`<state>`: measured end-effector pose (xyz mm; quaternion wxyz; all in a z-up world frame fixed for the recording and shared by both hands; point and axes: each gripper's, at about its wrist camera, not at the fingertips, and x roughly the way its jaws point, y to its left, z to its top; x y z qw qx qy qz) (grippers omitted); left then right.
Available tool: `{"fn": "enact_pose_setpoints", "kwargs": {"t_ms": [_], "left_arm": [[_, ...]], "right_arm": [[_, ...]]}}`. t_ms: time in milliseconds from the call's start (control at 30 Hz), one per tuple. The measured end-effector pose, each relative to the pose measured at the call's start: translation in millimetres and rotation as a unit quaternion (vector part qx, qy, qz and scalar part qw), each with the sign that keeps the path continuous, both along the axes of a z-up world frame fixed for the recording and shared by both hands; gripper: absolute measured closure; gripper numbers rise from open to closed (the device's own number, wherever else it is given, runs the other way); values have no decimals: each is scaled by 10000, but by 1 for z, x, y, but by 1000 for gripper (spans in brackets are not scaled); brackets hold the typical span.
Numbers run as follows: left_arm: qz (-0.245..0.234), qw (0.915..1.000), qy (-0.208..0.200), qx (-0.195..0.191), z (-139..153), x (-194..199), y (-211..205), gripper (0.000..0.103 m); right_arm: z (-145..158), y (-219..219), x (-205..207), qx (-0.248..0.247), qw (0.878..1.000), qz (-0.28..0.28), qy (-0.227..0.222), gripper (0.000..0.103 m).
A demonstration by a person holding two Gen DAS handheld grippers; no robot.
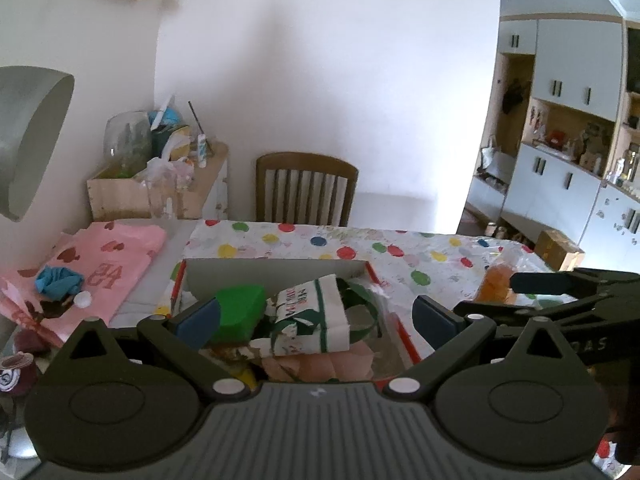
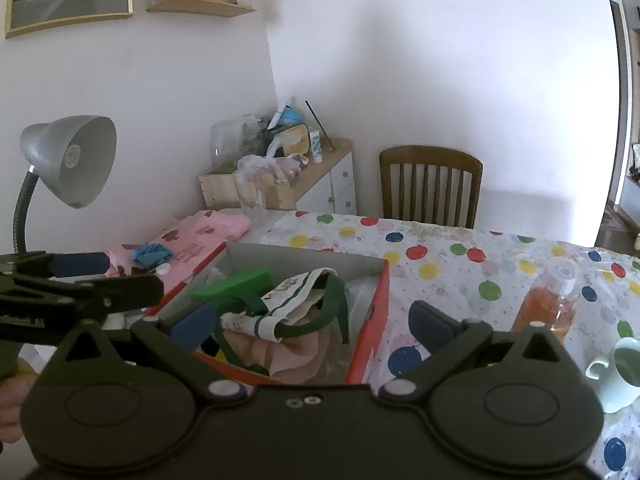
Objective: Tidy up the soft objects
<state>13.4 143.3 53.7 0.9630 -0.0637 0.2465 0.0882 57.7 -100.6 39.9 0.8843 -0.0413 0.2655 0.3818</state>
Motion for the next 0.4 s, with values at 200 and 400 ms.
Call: {"fn": "enact_pose_setpoints", "kwargs": {"t_ms": [200, 400], "left_arm": [[25, 10000, -16, -43, -1, 0, 0, 0], [69, 9999, -25, 96, -1, 0, -2, 0]], "right_arm": [[0, 0, 1, -1, 10000, 4, 8, 0], [-1, -3, 4, 20, 10000, 40, 27, 0]]}}
